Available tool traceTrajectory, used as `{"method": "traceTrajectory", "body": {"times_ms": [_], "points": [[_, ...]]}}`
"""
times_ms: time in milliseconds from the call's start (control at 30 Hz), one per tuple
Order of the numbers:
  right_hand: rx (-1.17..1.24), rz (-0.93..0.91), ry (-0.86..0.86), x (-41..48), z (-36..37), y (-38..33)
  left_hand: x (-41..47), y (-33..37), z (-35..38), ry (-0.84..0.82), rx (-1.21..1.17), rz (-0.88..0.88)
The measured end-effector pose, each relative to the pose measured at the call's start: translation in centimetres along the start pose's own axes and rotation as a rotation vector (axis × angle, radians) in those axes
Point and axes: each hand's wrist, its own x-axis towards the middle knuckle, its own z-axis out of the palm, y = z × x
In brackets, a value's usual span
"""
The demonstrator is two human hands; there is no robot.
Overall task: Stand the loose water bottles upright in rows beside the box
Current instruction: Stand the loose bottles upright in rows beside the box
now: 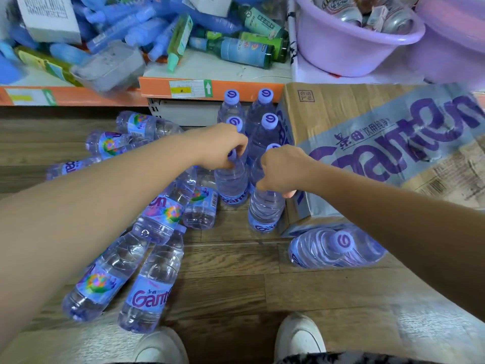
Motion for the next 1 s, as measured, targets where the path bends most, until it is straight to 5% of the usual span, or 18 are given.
{"method": "traceTrajectory", "body": {"times_ms": [633, 867, 1000], "points": [[-0.011, -0.054, 0.138, -0.6, 1.4, -0.6, 0.7, 0.3, 0.6, 0.001, -0.157, 0.059], [-0.059, -0.065, -0.015, -0.2, -0.1, -0.9, 0.0, -1.3, 0.5, 0.114, -0.335, -0.108], [-0.046, -0.03, 0.041, -0.2, -2.7, -1.6, -1.1, -5.2, 0.7, 0.173, -0.286, -0.283]]}}
